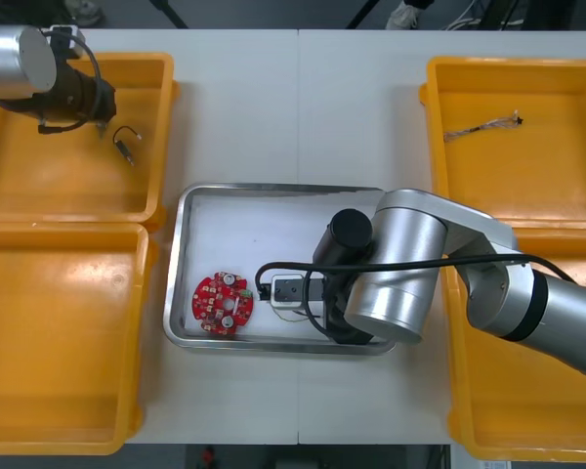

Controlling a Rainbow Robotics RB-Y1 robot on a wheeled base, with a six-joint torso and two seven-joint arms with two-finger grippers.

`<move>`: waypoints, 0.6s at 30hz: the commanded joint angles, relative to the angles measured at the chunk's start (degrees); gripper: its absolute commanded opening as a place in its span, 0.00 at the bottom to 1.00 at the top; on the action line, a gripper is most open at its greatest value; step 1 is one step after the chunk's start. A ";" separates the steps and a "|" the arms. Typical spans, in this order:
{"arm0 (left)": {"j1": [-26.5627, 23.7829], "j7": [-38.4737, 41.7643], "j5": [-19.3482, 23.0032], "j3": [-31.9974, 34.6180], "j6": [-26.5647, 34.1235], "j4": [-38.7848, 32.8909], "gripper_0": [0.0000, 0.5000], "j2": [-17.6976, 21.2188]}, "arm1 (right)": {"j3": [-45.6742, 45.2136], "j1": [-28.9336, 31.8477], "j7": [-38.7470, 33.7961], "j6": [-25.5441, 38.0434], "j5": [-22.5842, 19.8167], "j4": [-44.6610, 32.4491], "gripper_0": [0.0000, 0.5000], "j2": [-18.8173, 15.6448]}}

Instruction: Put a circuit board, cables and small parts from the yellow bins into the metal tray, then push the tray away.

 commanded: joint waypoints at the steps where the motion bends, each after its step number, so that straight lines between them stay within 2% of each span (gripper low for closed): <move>1: -3.22 -4.70 -1.09 -1.36 -4.77 2.17 1.00 -0.81 | -4.73 -1.60 1.08 1.38 -2.53 -1.95 1.00 1.98; 4: -3.22 -4.78 -0.47 -3.03 -6.87 3.93 1.00 -0.90 | -7.36 -1.52 0.99 4.63 -2.53 -3.35 1.00 2.77; 9: -3.13 -4.87 -0.47 -3.47 -7.05 4.72 1.00 -1.08 | -12.90 -1.60 0.20 11.57 -0.42 -8.10 1.00 3.91; 10: -3.13 -4.96 -0.47 -3.47 -6.96 4.89 0.96 -1.08 | -14.39 -1.52 0.02 13.68 -0.16 -9.42 1.00 4.00; 11: -3.13 -4.96 -0.47 -3.47 -6.96 5.07 0.72 -1.08 | -15.80 -1.52 -0.24 16.05 -0.07 -10.65 1.00 4.09; 12: -3.13 -4.96 -0.47 -3.47 -7.05 5.16 0.63 -1.08 | -16.59 -1.52 -0.41 17.28 0.02 -11.26 1.00 4.17; 13: -3.13 -4.87 -0.39 -3.47 -6.96 5.33 0.49 -1.08 | -18.17 -1.43 -0.68 20.01 0.28 -12.49 1.00 4.26; 15: -3.05 -4.96 -0.21 -3.47 -6.96 5.68 0.38 -1.08 | -20.99 -0.99 -0.85 21.46 0.54 -14.51 1.00 4.61; 17: -2.69 -4.96 -0.03 -3.47 -7.05 5.68 0.05 -1.08 | -25.38 -0.37 -1.29 21.46 0.54 -17.06 1.00 5.32; 18: -2.69 -4.96 0.05 -3.47 -7.05 5.77 0.00 -1.08 | -26.43 -0.20 -1.29 21.46 0.54 -17.59 1.00 5.49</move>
